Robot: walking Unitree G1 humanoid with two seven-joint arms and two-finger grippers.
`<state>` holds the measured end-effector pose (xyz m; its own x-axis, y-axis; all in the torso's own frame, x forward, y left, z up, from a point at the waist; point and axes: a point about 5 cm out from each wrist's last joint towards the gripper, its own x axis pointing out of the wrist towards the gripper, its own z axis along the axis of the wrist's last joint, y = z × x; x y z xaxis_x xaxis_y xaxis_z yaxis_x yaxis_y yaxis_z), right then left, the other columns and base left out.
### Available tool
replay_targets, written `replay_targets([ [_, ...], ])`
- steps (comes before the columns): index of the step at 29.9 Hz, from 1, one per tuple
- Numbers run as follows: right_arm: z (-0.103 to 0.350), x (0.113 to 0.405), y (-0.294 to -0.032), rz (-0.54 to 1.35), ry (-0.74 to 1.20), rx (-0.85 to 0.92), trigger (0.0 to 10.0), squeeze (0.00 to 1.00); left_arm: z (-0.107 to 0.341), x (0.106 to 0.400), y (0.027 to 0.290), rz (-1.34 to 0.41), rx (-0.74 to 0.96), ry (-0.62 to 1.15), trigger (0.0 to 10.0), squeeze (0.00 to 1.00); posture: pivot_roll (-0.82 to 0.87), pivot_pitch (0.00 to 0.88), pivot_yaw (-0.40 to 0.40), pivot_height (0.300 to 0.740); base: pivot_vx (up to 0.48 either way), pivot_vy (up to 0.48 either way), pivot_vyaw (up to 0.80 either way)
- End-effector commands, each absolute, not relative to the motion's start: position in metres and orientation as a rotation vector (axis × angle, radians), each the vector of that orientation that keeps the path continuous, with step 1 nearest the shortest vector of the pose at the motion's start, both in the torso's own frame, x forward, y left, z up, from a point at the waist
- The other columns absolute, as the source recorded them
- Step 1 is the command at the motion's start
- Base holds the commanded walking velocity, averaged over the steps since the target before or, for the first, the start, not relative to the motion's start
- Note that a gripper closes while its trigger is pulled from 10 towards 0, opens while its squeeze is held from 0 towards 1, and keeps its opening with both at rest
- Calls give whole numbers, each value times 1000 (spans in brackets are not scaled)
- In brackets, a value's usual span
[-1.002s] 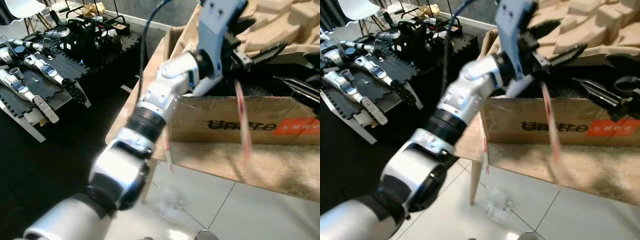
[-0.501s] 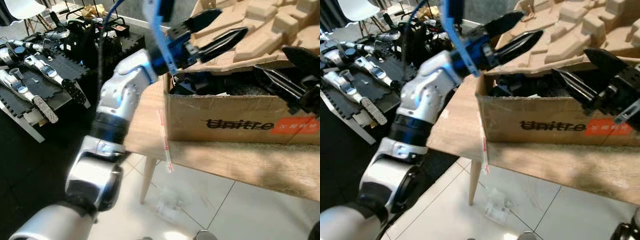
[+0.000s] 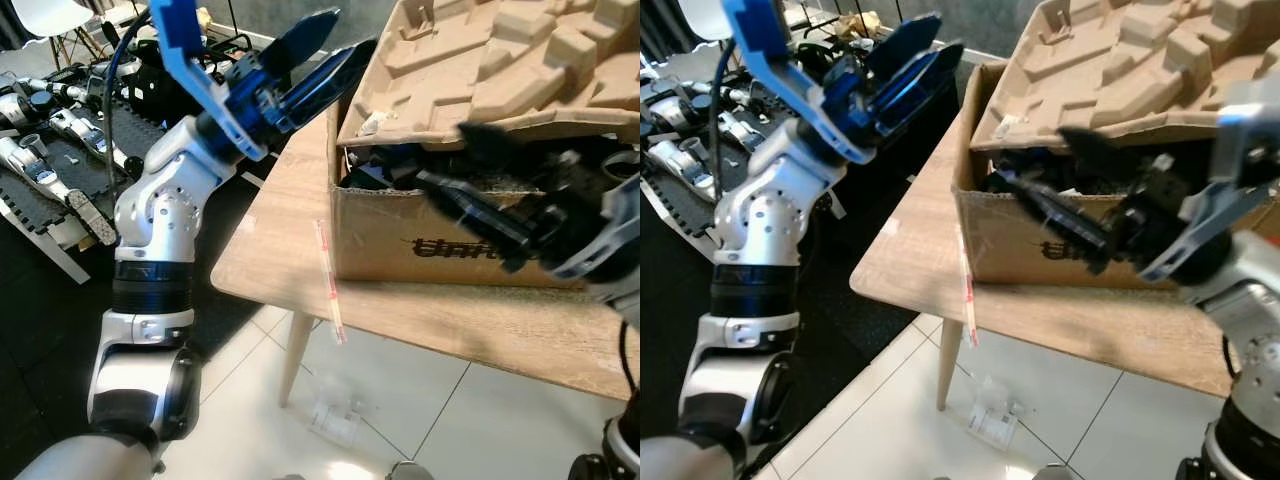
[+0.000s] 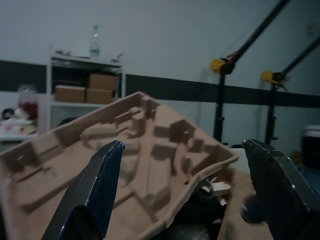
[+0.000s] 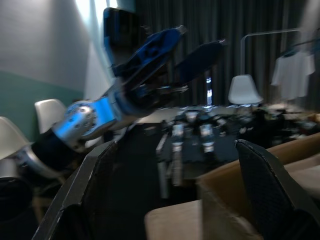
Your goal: Picking trash to rubbish bin
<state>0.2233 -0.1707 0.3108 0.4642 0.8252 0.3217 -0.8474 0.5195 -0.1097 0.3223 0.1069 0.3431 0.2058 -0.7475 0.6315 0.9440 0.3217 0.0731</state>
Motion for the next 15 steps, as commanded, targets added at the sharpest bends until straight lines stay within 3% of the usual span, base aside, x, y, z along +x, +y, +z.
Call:
replay_targets([
  [1,293,222,-146,1122,-283,67,10000,0,328,322,128,-1142,-375,-592,10000,0,-95,115,94,740,-281,0,0],
  [15,204,247,-110,1200,124,88,10000,0,223,310,172,-949,-429,-275,10000,0,-21,95,30,740,-378,0,0],
])
